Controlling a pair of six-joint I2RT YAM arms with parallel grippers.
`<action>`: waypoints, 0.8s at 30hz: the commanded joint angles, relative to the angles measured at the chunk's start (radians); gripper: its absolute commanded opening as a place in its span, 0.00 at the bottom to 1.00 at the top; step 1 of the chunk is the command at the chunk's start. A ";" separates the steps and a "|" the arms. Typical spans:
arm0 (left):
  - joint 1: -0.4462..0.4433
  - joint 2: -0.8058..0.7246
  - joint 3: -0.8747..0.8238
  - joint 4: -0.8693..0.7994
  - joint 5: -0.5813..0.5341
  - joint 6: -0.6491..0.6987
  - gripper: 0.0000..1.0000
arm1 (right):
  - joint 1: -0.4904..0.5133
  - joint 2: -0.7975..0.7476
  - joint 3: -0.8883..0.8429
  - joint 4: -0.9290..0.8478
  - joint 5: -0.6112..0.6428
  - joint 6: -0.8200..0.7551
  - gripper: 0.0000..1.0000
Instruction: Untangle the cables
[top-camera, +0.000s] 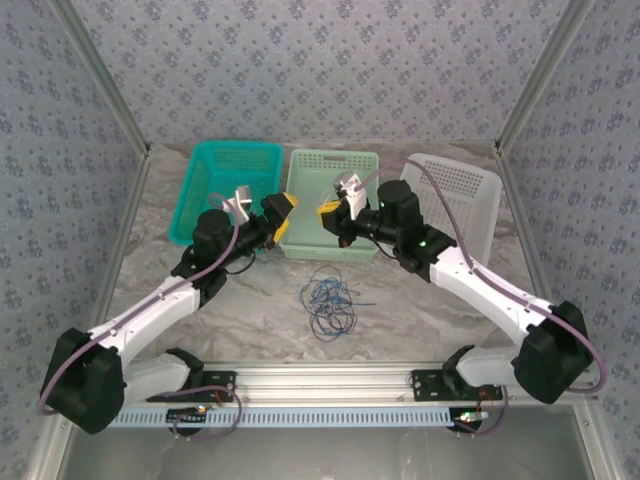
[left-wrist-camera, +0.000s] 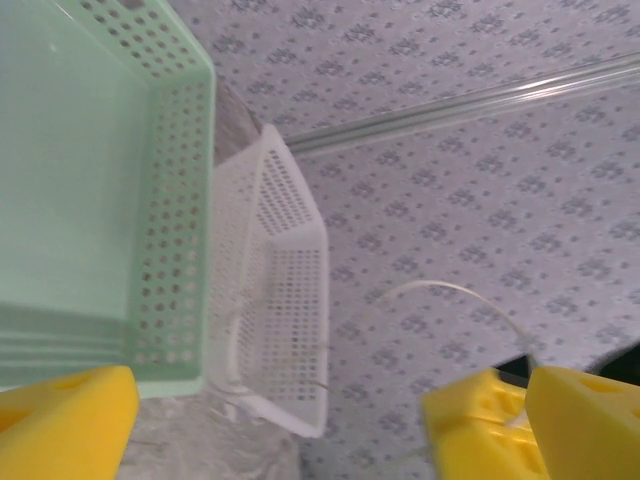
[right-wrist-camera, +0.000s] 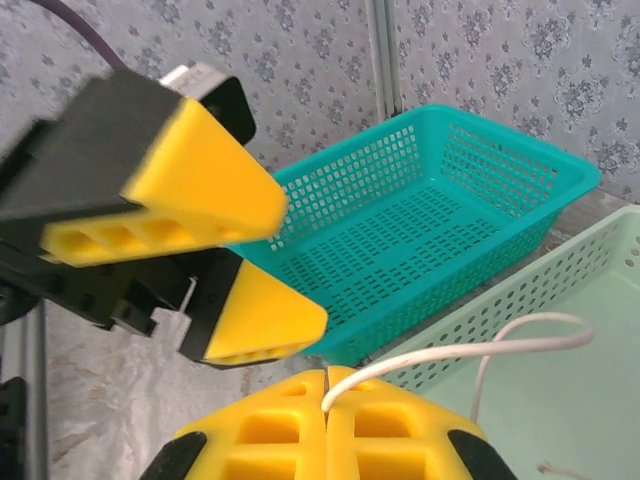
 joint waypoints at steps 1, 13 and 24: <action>-0.001 0.034 0.030 0.132 0.064 -0.129 0.98 | 0.007 0.019 -0.013 0.096 0.014 -0.032 0.00; -0.072 0.167 0.046 0.332 0.058 -0.302 0.95 | 0.036 0.006 -0.091 0.272 0.113 -0.076 0.00; -0.109 0.202 0.029 0.388 -0.005 -0.390 0.94 | 0.045 -0.008 -0.158 0.389 0.122 -0.068 0.00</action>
